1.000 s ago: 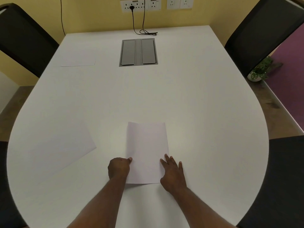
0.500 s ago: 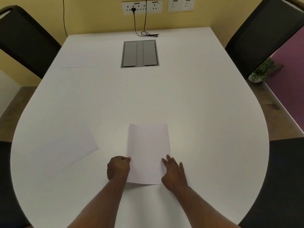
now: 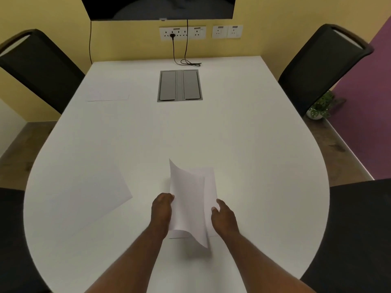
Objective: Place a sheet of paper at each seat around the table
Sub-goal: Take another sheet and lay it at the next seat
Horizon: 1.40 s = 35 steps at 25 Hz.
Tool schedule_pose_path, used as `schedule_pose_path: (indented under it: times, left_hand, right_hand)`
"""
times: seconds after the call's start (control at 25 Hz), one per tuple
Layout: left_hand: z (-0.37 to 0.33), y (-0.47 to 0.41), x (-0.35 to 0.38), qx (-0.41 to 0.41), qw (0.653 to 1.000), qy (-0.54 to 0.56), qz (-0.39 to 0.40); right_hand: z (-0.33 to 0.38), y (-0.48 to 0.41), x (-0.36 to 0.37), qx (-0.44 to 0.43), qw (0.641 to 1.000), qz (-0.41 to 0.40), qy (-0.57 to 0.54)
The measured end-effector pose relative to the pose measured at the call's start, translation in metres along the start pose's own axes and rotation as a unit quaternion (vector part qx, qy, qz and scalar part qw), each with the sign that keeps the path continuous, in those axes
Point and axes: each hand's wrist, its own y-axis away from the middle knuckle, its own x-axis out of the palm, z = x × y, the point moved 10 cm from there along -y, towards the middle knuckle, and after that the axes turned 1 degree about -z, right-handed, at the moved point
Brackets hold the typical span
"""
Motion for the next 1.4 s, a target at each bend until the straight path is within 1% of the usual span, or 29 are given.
schedule_pose_path:
  times: [0.16, 0.28, 0.4, 0.56, 0.64, 0.76, 1.0, 1.12, 1.4]
  left_hand:
    - [-0.021, 0.025, 0.018, -0.036, 0.995, 0.066, 0.058]
    - [-0.038, 0.042, 0.036, -0.044, 0.989, 0.106, 0.095]
    - [-0.051, 0.062, 0.056, -0.042, 0.984, 0.133, 0.113]
    - [-0.064, 0.089, 0.081, -0.03, 0.982, 0.154, 0.109]
    - [-0.07, 0.107, 0.095, -0.015, 0.978, 0.185, 0.097]
    - [-0.073, 0.129, 0.115, 0.006, 0.967, 0.243, 0.082]
    - [-0.075, 0.18, 0.137, 0.077, 0.983, 0.157, 0.059]
    - [-0.073, 0.201, 0.147, 0.099, 0.984, 0.134, 0.055]
    - [-0.061, 0.234, 0.15, 0.136, 0.989, 0.052, 0.009]
  right_hand:
    - [0.007, 0.015, -0.019, 0.084, 0.99, 0.022, -0.108]
    - [0.002, 0.03, -0.027, 0.156, 0.962, 0.075, -0.213]
    - [-0.002, 0.037, -0.039, 0.165, 0.94, 0.137, -0.265]
    - [-0.003, 0.031, -0.068, 0.149, 0.922, 0.163, -0.318]
    - [-0.004, 0.023, -0.093, 0.128, 0.918, 0.15, -0.344]
    - [-0.008, 0.012, -0.139, 0.099, 0.922, 0.12, -0.354]
    - [-0.006, 0.0, -0.236, 0.008, 0.927, 0.092, -0.363]
    - [0.001, 0.002, -0.272, -0.039, 0.94, 0.095, -0.326]
    - [0.005, 0.014, -0.331, -0.087, 0.96, 0.105, -0.247]
